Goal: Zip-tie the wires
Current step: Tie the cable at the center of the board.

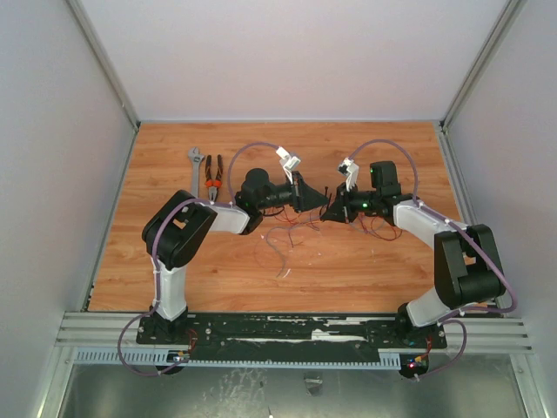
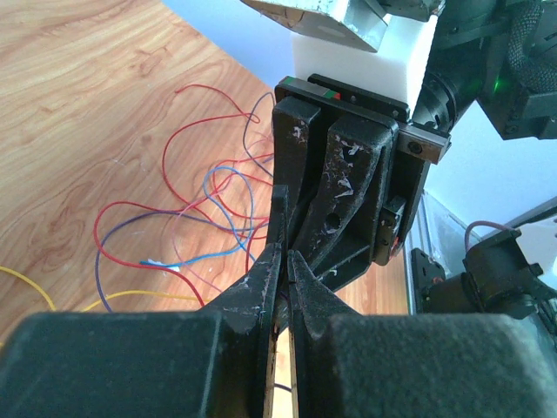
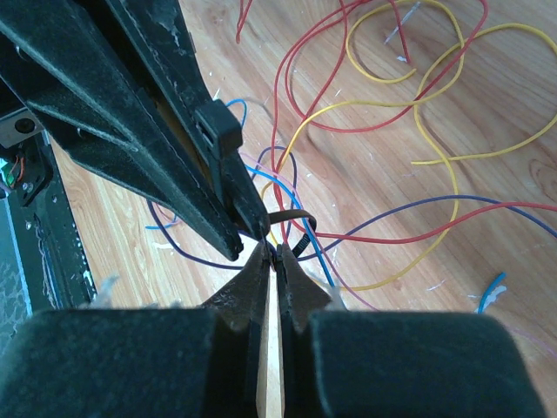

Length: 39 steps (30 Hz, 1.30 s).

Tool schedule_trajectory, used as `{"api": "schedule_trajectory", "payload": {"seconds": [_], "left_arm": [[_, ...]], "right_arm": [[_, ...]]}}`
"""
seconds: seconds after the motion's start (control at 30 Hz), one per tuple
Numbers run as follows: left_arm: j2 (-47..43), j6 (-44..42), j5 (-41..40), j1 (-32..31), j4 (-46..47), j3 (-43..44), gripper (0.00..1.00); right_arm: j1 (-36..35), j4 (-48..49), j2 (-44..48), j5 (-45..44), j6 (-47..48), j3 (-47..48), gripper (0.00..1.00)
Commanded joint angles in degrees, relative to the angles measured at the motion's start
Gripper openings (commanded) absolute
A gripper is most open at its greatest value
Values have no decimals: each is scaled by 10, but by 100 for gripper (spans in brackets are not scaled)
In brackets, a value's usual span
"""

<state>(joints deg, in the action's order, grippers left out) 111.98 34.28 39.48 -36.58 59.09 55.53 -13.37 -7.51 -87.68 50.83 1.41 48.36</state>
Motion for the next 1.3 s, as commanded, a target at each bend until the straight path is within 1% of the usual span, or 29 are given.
{"api": "schedule_trajectory", "payload": {"seconds": [0.0, 0.4, 0.6, 0.77, 0.83, 0.9, 1.07, 1.27], "left_arm": [[-4, -8, 0, -8, 19, 1, 11], [-4, -7, 0, -8, 19, 1, 10], [-2, -6, 0, -8, 19, 2, 6], [-1, -5, -2, -8, 19, 2, 0], [-2, -9, -4, -8, 18, 1, 0], [-2, -26, -10, -7, 6, 5, 0], [-5, -99, -23, -7, -57, 24, 0], [-15, -207, -35, -7, -98, 23, 0]], "right_arm": [[5, 0, 14, 6, 4, 13, 0], [24, 6, 19, 28, -5, 9, 0], [22, 11, 26, 39, -4, 3, 0], [21, 14, 33, 41, -6, -3, 0], [21, 14, 38, 43, -6, -7, 0], [20, 13, 43, 43, -5, -14, 0], [11, 27, 50, 42, -10, -37, 0], [1, 43, 30, 46, -14, -39, 0]]}}
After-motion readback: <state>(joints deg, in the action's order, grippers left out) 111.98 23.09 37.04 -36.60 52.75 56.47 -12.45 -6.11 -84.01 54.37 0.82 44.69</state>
